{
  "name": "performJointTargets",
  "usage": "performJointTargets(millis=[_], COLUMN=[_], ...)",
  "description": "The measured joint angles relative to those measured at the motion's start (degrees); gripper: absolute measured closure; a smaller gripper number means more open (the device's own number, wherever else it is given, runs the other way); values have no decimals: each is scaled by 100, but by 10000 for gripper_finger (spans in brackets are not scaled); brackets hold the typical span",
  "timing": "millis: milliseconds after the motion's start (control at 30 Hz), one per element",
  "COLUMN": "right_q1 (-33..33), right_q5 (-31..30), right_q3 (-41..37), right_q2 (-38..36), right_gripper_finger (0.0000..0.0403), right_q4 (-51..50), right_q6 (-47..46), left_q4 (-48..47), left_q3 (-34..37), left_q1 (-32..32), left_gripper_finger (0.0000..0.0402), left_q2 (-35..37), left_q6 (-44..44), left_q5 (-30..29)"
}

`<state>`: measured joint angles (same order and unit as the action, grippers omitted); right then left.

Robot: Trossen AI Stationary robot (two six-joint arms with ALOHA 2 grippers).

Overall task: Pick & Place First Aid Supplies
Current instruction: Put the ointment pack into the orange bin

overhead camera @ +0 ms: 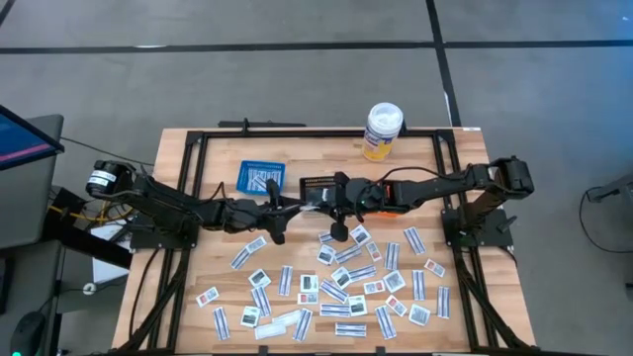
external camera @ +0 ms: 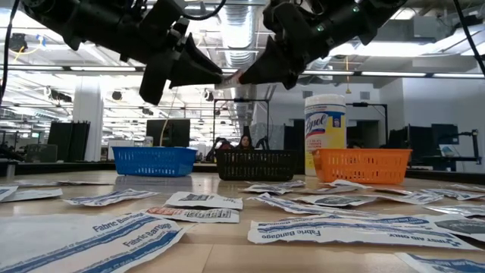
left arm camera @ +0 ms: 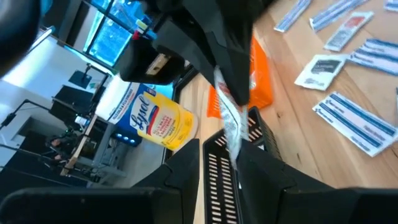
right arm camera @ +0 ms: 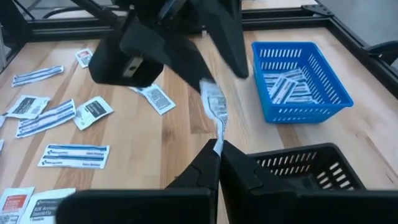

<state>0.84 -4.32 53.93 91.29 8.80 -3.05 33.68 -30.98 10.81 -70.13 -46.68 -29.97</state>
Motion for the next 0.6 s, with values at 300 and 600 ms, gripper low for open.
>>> performJointTargets(millis=[300, 600], right_q1=[66, 148], right_q5=[36, 444], right_q3=[0, 0], right_q2=[0, 0], right_gripper_finger=[403, 403], right_q4=[-44, -76], right_q6=[201, 949], left_q4=[91, 114], left_q3=[0, 0], left_q1=[0, 0], left_gripper_finger=[296, 296], left_q2=[0, -1], left_q6=[60, 349], left_q5=[12, 12])
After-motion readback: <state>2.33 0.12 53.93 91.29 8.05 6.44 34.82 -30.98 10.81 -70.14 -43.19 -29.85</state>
